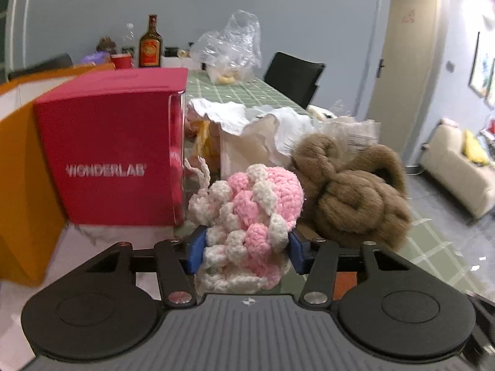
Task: Organize soft objects
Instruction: 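Lift and carry the sponge and crocheted ball with both grippers over the orange box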
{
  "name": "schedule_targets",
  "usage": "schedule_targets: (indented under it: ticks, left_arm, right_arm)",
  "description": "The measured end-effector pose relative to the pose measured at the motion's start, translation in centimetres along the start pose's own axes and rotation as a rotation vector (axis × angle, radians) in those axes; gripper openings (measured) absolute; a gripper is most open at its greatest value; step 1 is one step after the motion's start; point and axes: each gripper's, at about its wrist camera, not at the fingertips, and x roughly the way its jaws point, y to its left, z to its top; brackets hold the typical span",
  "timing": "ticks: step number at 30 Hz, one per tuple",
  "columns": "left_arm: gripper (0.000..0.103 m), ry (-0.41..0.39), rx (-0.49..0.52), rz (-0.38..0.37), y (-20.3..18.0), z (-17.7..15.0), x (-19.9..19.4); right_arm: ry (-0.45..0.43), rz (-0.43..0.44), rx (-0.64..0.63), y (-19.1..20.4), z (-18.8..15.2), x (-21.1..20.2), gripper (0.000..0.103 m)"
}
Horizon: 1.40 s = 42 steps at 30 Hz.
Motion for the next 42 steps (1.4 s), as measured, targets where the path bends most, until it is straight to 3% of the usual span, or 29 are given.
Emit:
schedule_targets:
  ticks: [5,9,17,23,28,34,38,42]
  left_arm:
    - [0.061,-0.007,-0.003,-0.043,1.1,-0.9,-2.8]
    - [0.061,-0.059,0.051,-0.044,1.1,-1.0,-5.4]
    - [0.061,-0.174,0.09,-0.025,0.7,-0.2,-9.6]
    - [0.061,-0.251,0.041,-0.023,2.4,1.5,-13.4]
    - [0.061,-0.354,-0.006,-0.024,5.1,2.9,-18.4]
    - [0.061,-0.462,-0.031,0.052,9.2,4.4,-24.2]
    - [0.061,-0.474,-0.043,0.117,12.3,5.8,-25.7]
    - [0.061,-0.427,-0.063,0.154,15.6,7.1,-24.4]
  right_arm:
    - [-0.009,0.003,0.01,-0.1,-0.1,-0.2,0.075]
    - [-0.042,0.046,0.128,-1.4,-0.3,-0.7,0.074]
    - [-0.096,0.056,0.059,0.7,-1.0,-3.0,0.074]
    - [-0.16,0.07,0.066,1.7,0.3,-5.0,0.074]
    - [-0.242,0.133,0.071,3.5,2.7,-6.7,0.074]
    - [-0.355,0.245,0.048,7.0,6.8,-7.3,0.074]
    - [-0.401,0.344,0.05,9.7,10.3,-6.0,0.074]
    - [-0.412,0.422,0.055,12.5,13.7,-4.0,0.074]
